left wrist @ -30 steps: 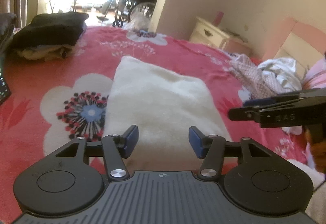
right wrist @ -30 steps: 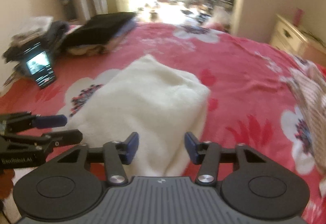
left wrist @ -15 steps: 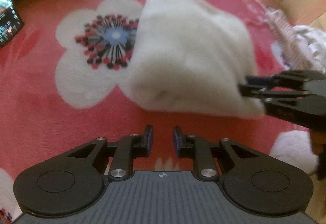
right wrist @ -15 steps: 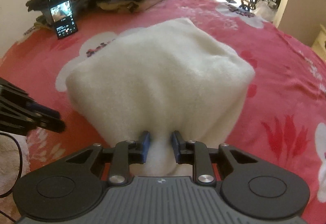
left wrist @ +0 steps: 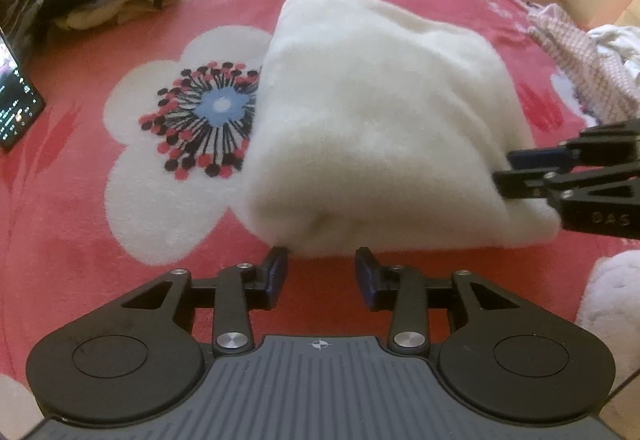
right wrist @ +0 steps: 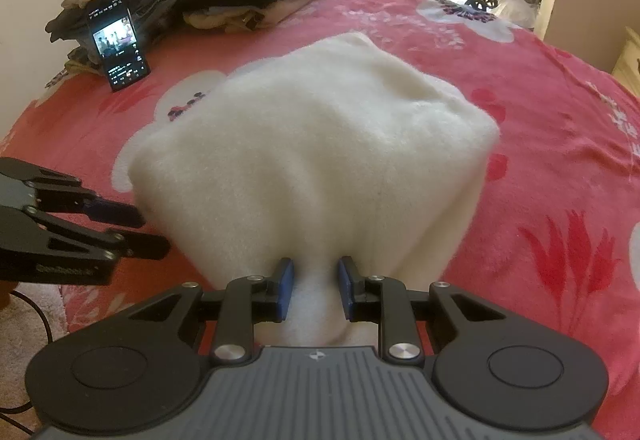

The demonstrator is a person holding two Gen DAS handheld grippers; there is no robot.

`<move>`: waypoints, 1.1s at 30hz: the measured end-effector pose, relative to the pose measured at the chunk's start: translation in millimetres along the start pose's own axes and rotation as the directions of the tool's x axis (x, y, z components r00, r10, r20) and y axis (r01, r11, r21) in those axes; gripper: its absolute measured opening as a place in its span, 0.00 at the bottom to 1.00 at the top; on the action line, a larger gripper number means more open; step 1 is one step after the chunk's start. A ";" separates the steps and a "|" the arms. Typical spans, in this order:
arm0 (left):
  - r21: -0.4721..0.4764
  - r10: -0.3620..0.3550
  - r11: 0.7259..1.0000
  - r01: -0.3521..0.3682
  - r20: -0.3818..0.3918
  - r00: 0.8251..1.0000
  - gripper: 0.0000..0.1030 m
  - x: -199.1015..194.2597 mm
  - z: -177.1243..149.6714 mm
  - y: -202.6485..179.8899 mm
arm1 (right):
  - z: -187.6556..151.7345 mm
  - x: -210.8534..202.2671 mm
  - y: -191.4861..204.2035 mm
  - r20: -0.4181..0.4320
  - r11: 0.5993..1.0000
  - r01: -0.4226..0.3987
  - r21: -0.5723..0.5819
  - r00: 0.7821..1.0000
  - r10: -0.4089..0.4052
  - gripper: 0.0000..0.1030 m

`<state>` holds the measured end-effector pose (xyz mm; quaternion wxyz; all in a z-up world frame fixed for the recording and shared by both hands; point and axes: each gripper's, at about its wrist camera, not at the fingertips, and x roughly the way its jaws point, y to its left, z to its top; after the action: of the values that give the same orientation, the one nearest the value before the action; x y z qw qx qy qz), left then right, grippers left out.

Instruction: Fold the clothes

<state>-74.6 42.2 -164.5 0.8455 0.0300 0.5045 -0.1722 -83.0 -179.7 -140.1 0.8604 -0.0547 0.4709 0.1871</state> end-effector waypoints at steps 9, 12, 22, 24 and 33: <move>-0.110 -0.049 0.992 0.054 0.046 0.998 0.38 -1.1 1.9 16.7 | -0.9 0.9 -4.0 0.002 1.000 -0.013 0.021 1.000 0.013 0.25; -0.146 -0.072 0.986 0.079 0.054 0.996 0.38 -1.7 2.6 22.1 | -1.0 1.1 -4.5 0.002 1.000 -0.015 0.026 1.000 0.015 0.25; -0.317 -0.080 0.942 0.112 0.112 0.990 0.40 -5.8 3.8 48.9 | -1.1 1.7 -2.7 -0.001 1.000 -0.015 0.015 1.000 0.015 0.25; -0.325 -0.066 0.940 0.101 0.118 0.991 0.40 -6.1 4.1 49.8 | -0.9 1.7 -2.0 -0.001 1.000 -0.015 0.007 1.000 0.015 0.25; -0.414 -0.124 0.897 0.154 0.099 0.987 0.42 -1.3 3.7 70.5 | -2.5 3.8 -2.4 0.001 1.000 -0.016 0.000 1.000 0.016 0.25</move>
<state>-49.4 107.9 -170.2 0.8348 -0.1946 0.5007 -0.1206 -82.2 -181.5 -144.9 0.8591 -0.0509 0.4710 0.1938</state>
